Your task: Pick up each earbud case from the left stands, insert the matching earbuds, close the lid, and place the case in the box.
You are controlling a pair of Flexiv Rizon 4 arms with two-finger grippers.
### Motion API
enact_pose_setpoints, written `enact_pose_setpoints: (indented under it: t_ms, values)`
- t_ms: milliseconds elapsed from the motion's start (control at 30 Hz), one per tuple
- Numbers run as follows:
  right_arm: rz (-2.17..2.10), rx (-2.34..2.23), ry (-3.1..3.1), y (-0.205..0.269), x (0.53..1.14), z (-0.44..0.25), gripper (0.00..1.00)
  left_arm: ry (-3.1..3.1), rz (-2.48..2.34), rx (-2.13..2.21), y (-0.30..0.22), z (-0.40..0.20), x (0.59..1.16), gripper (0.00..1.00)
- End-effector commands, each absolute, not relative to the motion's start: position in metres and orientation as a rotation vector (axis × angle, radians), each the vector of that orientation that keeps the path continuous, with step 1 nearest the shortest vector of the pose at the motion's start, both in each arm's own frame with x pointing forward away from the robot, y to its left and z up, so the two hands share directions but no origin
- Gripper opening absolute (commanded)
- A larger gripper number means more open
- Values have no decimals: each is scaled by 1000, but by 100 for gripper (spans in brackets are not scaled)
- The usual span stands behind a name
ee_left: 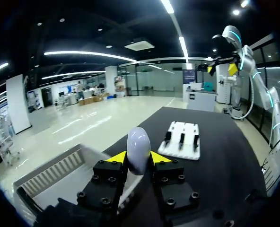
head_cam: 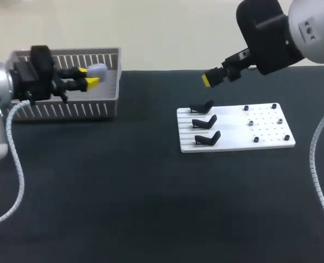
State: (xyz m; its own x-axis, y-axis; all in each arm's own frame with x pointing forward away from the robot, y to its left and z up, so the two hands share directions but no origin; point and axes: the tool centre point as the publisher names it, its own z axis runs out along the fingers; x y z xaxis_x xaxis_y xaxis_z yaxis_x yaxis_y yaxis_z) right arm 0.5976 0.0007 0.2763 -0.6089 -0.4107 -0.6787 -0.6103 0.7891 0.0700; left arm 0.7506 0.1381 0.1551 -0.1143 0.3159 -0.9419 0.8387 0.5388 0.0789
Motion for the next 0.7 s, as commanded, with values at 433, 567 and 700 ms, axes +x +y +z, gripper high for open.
enact_pose_setpoints:
  t_ms: [433, 567, 700]
  values:
    - [386, -744, 2297, 0, 596, 274, 100, 1795, -318, 763, 224, 131, 768, 10]
    - [386, -744, 2297, 0, 596, 274, 100, 1810, -345, 771, 226, 126, 773, 100]
    - [386, -744, 2297, 0, 596, 274, 100, 1808, -347, 772, 226, 125, 773, 100]
